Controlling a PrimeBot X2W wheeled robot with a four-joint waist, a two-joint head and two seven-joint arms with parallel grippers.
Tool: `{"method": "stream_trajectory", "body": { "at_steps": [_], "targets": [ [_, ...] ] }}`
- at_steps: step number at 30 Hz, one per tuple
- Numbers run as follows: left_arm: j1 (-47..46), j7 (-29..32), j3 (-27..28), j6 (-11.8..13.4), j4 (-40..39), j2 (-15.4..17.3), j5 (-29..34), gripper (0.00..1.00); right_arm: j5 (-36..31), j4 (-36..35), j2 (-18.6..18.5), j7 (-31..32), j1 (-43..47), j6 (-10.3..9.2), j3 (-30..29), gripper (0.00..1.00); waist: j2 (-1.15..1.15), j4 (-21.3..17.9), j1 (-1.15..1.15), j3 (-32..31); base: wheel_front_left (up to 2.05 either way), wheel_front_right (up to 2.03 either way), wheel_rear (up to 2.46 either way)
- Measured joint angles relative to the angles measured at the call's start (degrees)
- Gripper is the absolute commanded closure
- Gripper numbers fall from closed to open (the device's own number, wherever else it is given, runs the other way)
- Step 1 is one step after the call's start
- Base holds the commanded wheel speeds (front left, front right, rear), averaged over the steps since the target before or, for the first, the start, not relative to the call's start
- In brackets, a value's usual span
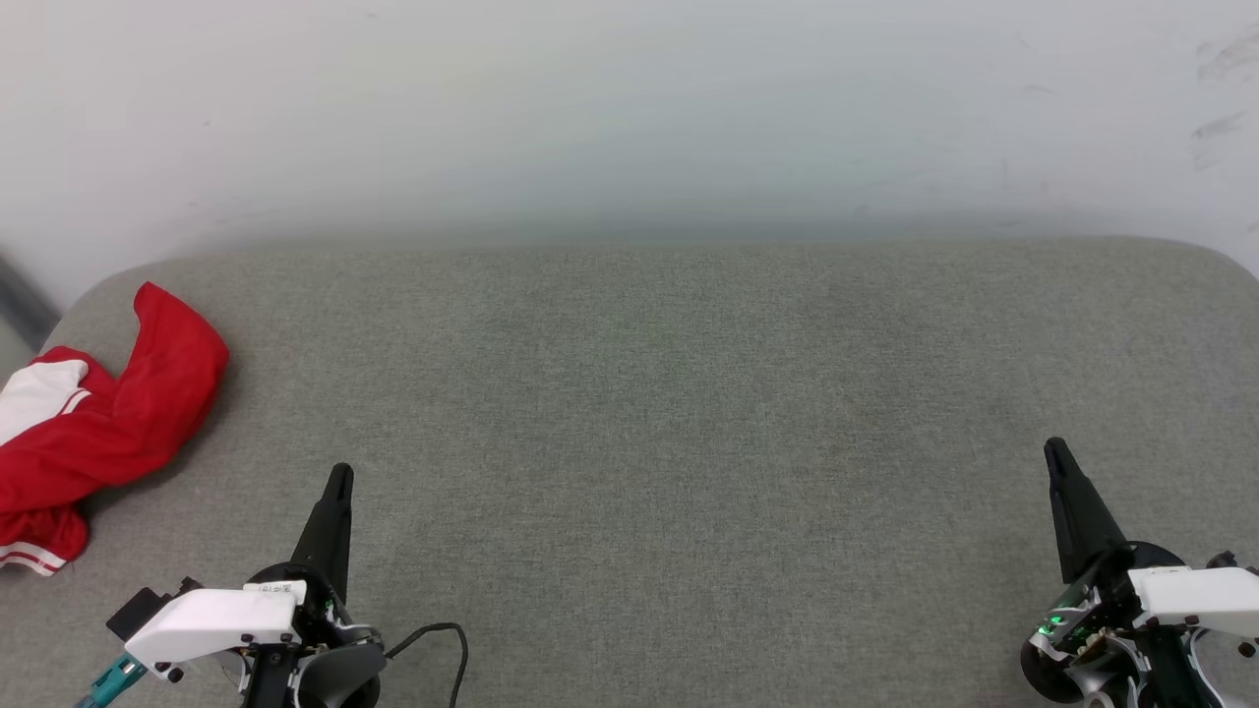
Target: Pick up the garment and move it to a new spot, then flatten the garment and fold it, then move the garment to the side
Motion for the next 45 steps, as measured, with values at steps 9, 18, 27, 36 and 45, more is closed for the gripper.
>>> {"method": "stream_trajectory", "body": {
  "at_steps": [9, 18, 27, 36, 45],
  "targets": [
    [0.0, 0.0, 0.0, 0.0, 0.0, 0.0, 0.0, 1.0, 0.0, 0.0, 0.0, 0.0, -0.01, 0.0, 0.0, 1.0, 0.0, 0.0, 0.0, 0.0, 0.0, 0.0, 0.0],
    [0.0, 0.0, 0.0, 0.0, 0.0, 0.0, 0.0, 1.0, 0.0, 0.0, 0.0, 0.0, -0.01, 0.0, 0.0, 1.0, 0.0, 0.0, 0.0, 0.0, 0.0, 0.0, 0.0],
    [0.1, -0.01, -0.04, 0.01, 0.27, -0.02, 0.0, 0.0, 0.01, 0.25, 0.01, 0.0, 0.12, 0.0, 0.01, 0.0, 0.0, 0.0, 0.0, 0.0, 0.0, 0.0, 0.0],
    [1.43, -1.88, -2.61, 0.04, 0.65, -0.15, 0.0, 0.0, -0.33, -0.12, 0.08, -1.6, 1.83, -0.01, 0.53, 0.0, 0.0, -0.02, 0.0, 0.03, 0.0, 0.0, 0.0],
    [1.06, -4.36, -5.09, 0.04, -1.16, -0.16, 1.55, 0.0, -3.09, -1.78, -0.05, -4.26, 2.5, -0.01, 1.66, 0.0, 0.0, 0.0, 0.0, 0.09, 0.0, 0.0, 0.0]
  ]
}}
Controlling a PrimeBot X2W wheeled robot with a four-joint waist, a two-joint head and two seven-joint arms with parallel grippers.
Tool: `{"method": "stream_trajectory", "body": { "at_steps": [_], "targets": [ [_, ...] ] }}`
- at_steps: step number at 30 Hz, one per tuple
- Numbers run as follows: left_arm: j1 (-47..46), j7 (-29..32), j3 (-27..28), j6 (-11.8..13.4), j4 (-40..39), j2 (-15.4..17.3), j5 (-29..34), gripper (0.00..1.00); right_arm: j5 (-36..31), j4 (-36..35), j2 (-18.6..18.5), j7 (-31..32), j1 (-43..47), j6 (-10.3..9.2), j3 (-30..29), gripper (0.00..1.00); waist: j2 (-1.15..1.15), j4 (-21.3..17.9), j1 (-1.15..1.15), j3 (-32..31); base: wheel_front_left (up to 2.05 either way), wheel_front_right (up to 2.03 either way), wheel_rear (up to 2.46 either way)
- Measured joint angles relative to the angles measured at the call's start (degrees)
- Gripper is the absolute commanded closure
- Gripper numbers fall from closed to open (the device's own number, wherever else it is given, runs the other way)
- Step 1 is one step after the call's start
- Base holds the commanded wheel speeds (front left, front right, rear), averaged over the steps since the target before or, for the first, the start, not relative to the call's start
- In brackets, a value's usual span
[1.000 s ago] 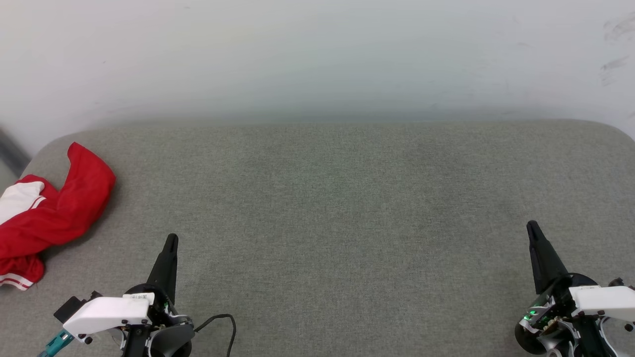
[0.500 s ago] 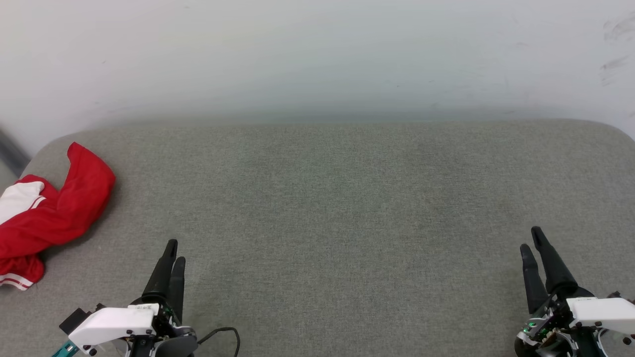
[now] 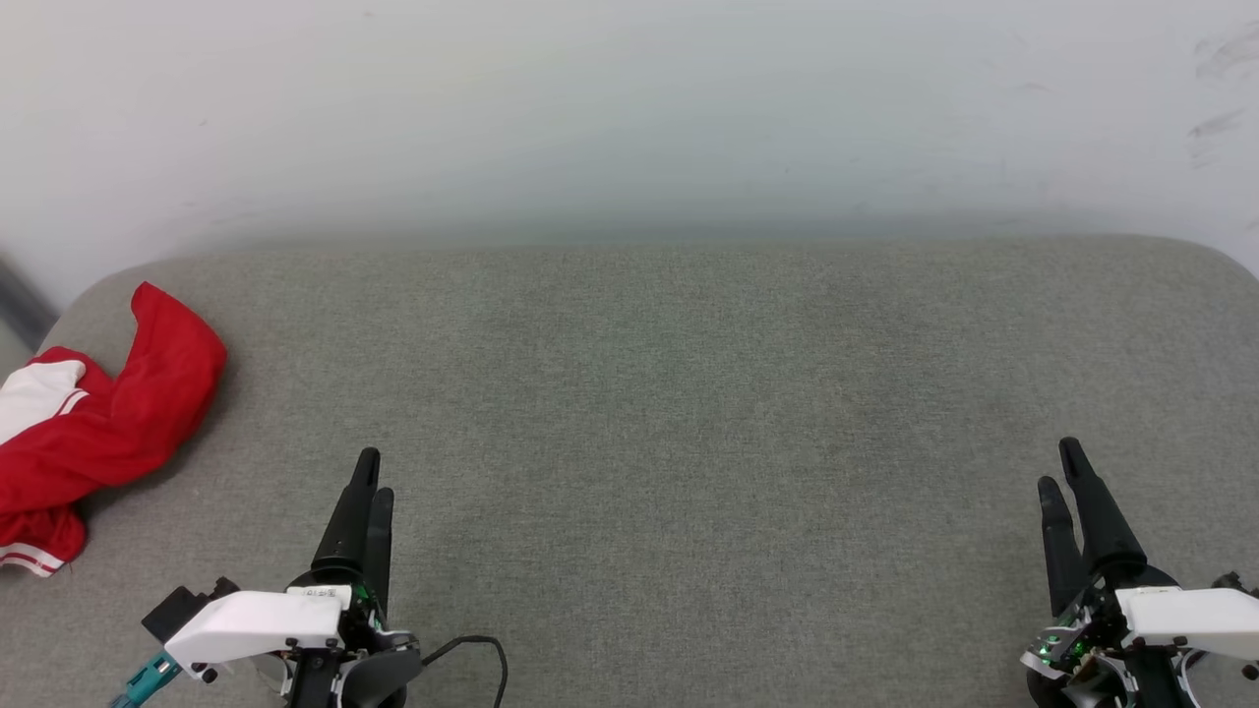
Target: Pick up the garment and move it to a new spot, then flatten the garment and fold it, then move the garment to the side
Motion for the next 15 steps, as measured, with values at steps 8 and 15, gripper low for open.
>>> {"method": "stream_trajectory", "body": {
  "at_steps": [8, 15],
  "targets": [
    [-0.24, -2.03, -1.9, -0.01, -1.6, 0.03, 5.84, 0.0, -7.09, -1.65, -1.0, -2.08, 0.26, 0.0, 1.24, 0.0, 0.0, 0.16, 0.0, -0.03, 0.0, 0.0, 0.0],
    [-0.29, -3.5, -2.85, 0.0, -2.3, 0.04, 11.2, 0.0, -15.3, -3.56, -1.1, -3.6, 0.73, 0.0, 1.67, 0.0, 0.0, 0.31, 0.0, -0.06, 0.0, 0.0, 0.0]
  ]
}}
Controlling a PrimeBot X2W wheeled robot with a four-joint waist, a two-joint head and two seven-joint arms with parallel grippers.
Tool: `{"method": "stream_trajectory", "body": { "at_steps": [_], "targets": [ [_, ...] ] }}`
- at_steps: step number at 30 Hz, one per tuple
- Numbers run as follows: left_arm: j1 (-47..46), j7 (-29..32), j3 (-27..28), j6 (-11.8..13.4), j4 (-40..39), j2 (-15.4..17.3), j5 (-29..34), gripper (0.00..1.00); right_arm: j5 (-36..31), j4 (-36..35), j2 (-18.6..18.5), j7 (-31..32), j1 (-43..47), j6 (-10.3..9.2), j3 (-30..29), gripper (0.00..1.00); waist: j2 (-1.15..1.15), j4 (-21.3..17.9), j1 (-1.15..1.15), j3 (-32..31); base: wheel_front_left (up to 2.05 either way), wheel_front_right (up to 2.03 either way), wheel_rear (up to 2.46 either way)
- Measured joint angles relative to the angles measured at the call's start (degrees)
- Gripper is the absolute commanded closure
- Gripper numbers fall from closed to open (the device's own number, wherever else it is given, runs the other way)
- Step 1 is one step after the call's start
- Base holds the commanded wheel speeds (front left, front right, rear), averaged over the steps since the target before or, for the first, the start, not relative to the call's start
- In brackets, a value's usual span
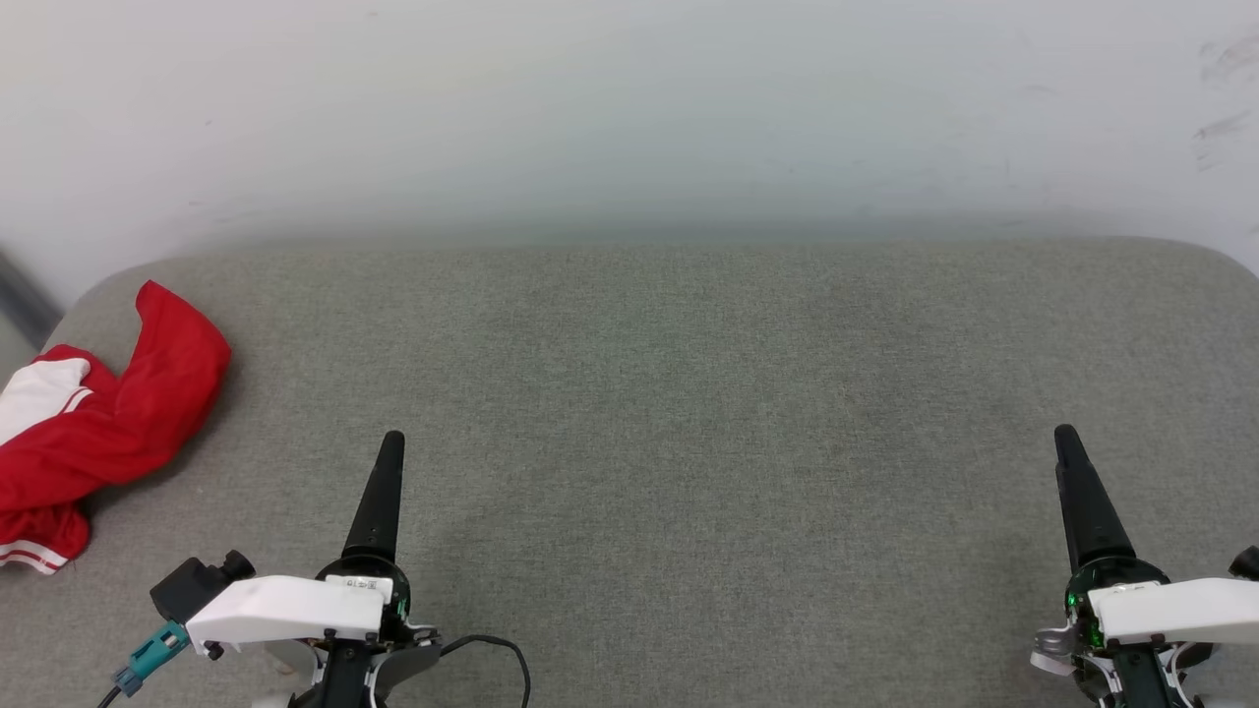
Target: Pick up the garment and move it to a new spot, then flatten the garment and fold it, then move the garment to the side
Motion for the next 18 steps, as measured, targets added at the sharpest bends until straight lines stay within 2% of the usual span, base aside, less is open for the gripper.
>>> {"method": "stream_trajectory", "body": {
  "at_steps": [18],
  "targets": [
    [-0.93, -3.52, -2.53, -0.01, -0.29, 0.02, 19.45, 0.0, -22.83, -1.11, -0.92, -3.54, 0.53, 0.0, 1.52, 0.0, 0.0, 0.45, 0.0, -0.16, 0.0, 0.0, 0.0]
  ]
}}
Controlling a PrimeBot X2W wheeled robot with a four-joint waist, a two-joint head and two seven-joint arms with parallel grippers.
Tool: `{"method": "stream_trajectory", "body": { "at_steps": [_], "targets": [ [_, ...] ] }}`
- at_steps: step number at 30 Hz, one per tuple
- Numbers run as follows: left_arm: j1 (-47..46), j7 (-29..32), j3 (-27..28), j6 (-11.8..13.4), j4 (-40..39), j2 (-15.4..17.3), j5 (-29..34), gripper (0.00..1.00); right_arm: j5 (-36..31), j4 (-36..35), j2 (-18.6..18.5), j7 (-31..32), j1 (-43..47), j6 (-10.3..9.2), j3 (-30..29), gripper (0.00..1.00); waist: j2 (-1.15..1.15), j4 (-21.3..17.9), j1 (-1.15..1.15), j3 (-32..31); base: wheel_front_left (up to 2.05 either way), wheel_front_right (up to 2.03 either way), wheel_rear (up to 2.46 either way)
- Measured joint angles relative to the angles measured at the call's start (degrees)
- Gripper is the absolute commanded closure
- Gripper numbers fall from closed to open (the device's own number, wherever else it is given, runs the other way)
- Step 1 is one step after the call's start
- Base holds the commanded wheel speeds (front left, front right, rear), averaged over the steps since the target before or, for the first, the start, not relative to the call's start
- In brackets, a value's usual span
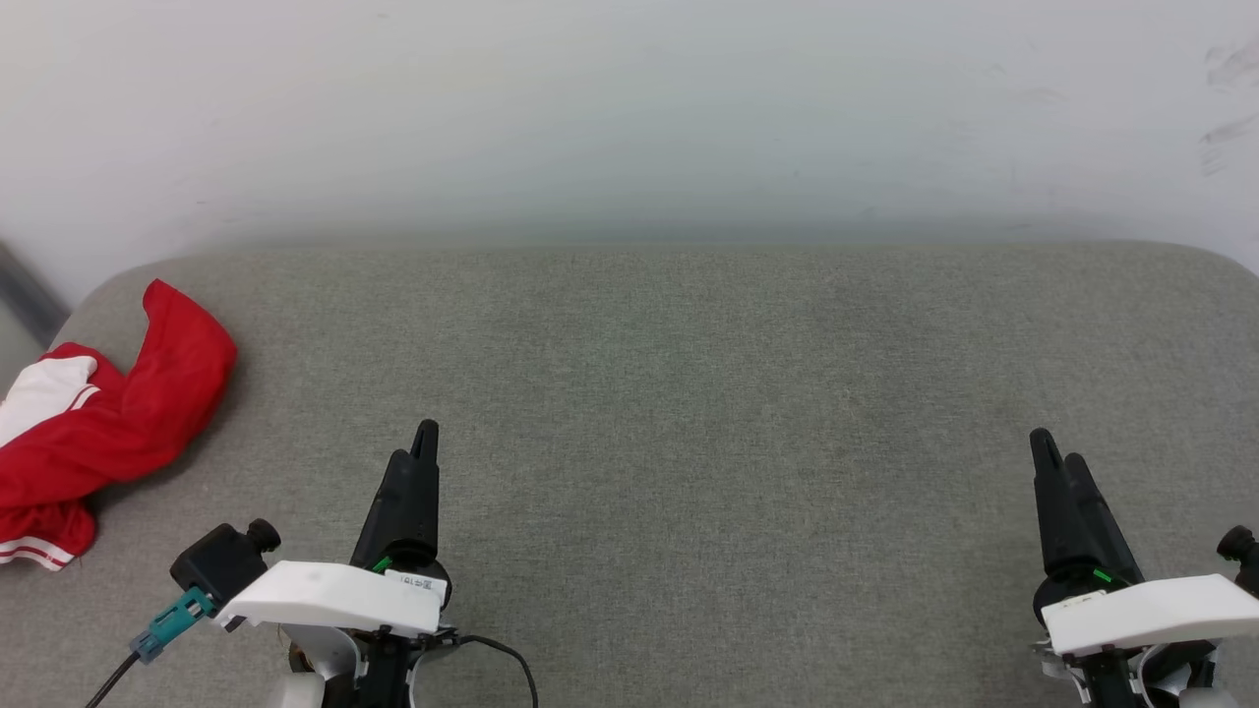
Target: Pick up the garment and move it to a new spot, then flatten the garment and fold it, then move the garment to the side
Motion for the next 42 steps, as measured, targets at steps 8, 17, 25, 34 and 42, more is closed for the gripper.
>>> {"method": "stream_trajectory", "body": {
  "at_steps": [8, 17, 25, 34, 42],
  "targets": [
    [-0.16, -1.47, -0.64, 0.0, -0.02, 0.01, 10.6, 0.0, -8.95, 0.1, 0.16, -0.23, 0.01, 0.0, -0.13, 0.0, 0.0, 0.12, 0.0, -0.03, 0.0, 0.0, 0.0],
    [-0.46, -2.93, -1.41, 0.01, 0.62, 0.05, 22.93, 0.0, -18.26, -1.34, 0.63, -0.2, 0.08, 0.0, -0.51, 0.0, 0.0, 0.2, 0.0, 0.0, 0.0, 0.0, 0.0],
    [-0.98, -4.03, -2.72, 1.01, 1.49, 0.09, 31.74, 0.0, -24.15, -2.54, 1.03, 0.18, 0.51, 0.01, -0.62, 0.0, 0.0, 0.3, 0.0, -0.12, 0.0, 0.0, 0.0],
    [-1.36, -5.31, -4.11, 2.03, 2.53, 0.53, 38.73, 0.0, -30.04, -3.61, 1.52, 1.48, 1.11, 0.01, -1.58, 0.0, 0.0, 0.5, 0.0, -0.2, 0.0, 0.0, 0.0],
    [-1.53, -6.39, -4.81, 2.97, 3.22, 0.7, 42.88, 0.0, -34.83, -4.63, 1.82, 2.26, 1.64, 0.01, -2.71, 0.0, 0.0, 0.65, 0.0, -0.18, 0.0, 0.0, 0.0]
  ]
}}
